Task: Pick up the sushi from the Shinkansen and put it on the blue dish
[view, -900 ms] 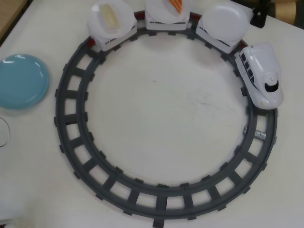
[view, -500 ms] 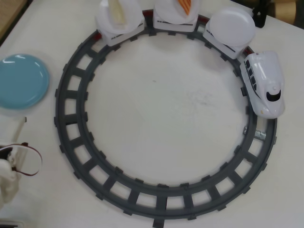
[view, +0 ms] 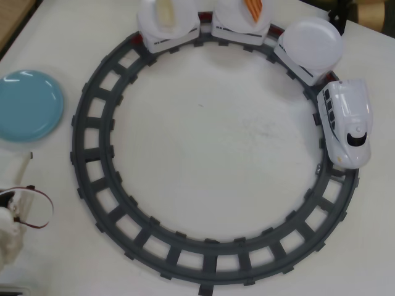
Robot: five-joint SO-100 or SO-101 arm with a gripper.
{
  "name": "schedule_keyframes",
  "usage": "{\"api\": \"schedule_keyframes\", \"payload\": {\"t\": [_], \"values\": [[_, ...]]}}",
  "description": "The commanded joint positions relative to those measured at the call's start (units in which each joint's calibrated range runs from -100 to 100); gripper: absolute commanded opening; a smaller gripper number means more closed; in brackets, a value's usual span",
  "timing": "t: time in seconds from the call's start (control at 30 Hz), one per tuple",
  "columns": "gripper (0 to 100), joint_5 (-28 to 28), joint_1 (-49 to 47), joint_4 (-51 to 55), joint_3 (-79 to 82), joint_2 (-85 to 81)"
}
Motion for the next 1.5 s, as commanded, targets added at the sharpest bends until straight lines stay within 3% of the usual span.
{"api": "schedule_keyframes", "payload": {"t": [0.0, 0.37, 0.73, 1.2, 1.47], "values": [[24, -0.23, 0.72, -0.32, -0.89, -0.51], [24, -0.18, 1.25, -0.23, -8.73, 1.73], [24, -0.60, 1.69, 0.96, -33.08, 35.40], [24, -0.65, 1.78, 12.42, -51.84, 51.33], [24, -0.39, 2.57, 24.14, -65.81, 56.72]]}}
